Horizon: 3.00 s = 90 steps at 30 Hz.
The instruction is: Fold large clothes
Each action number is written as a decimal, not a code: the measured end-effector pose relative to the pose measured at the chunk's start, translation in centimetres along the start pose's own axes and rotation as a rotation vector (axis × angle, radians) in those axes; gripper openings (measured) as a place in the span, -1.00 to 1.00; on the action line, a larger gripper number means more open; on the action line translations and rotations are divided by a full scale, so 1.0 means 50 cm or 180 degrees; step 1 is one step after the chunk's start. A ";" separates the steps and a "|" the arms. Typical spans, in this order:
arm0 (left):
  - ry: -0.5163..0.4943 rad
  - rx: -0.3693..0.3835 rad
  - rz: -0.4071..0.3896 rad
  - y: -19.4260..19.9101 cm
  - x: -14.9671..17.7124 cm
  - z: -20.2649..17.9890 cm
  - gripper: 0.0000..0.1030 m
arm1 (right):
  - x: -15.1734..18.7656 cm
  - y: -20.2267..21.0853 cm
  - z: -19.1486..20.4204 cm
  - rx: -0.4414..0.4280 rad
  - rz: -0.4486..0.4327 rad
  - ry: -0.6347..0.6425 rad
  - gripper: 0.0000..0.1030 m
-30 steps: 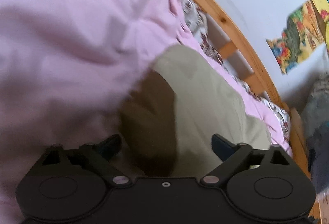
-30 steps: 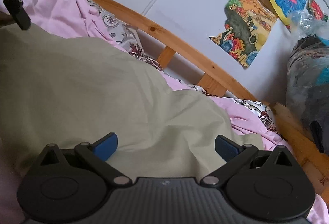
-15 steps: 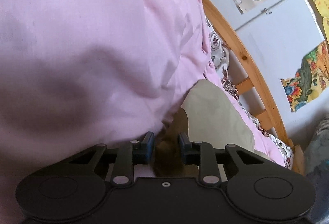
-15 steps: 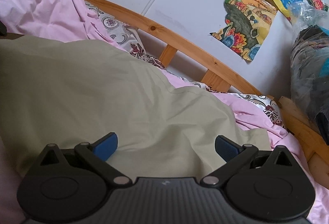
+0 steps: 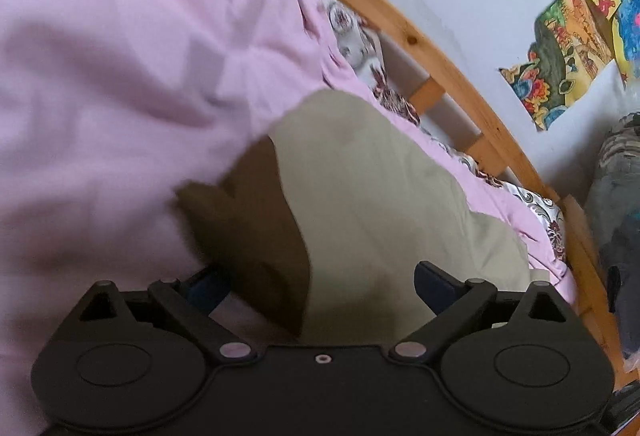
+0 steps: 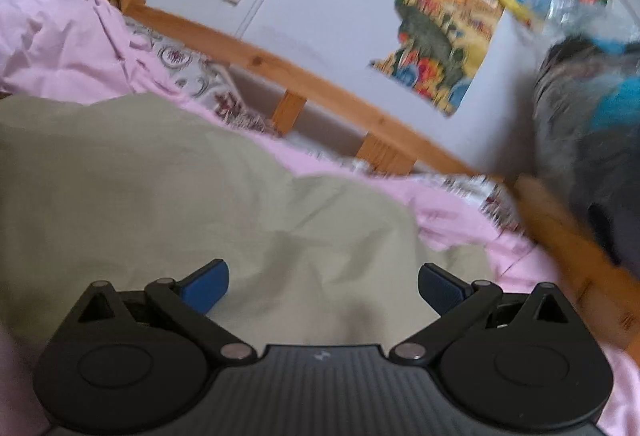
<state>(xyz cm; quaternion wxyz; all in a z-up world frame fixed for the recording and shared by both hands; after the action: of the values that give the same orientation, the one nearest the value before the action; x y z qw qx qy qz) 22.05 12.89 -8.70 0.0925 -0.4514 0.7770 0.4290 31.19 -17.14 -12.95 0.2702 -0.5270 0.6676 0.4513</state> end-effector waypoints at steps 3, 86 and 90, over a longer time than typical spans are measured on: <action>0.0000 -0.0059 0.0038 -0.044 0.006 -0.006 0.98 | 0.004 -0.025 0.005 -0.0104 0.0129 -0.0024 1.00; -0.3622 0.1542 0.1202 -0.241 0.371 -0.619 -0.71 | 0.164 -0.011 -0.487 -0.1163 0.0677 -0.2004 -0.94; -0.3718 0.1561 0.1141 -0.235 0.377 -0.619 -0.71 | 0.118 0.016 -0.511 -0.1140 0.0494 -0.1928 -0.67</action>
<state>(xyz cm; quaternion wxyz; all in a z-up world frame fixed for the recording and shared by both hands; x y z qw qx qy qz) 27.91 -24.67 -6.53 0.5262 0.0263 0.7374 0.4227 31.63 -42.46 -6.23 0.3241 -0.3560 0.5055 0.7160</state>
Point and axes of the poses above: each gripper's, at about its wrist camera, not at the fingertips, and y roughly against the way its jaws point, z to its left, x to its underside, the point moved 6 cm from there along -y, roughly the way its jaws point, and after that the axes turned 8 degrees about z, right-handed, at the moved point
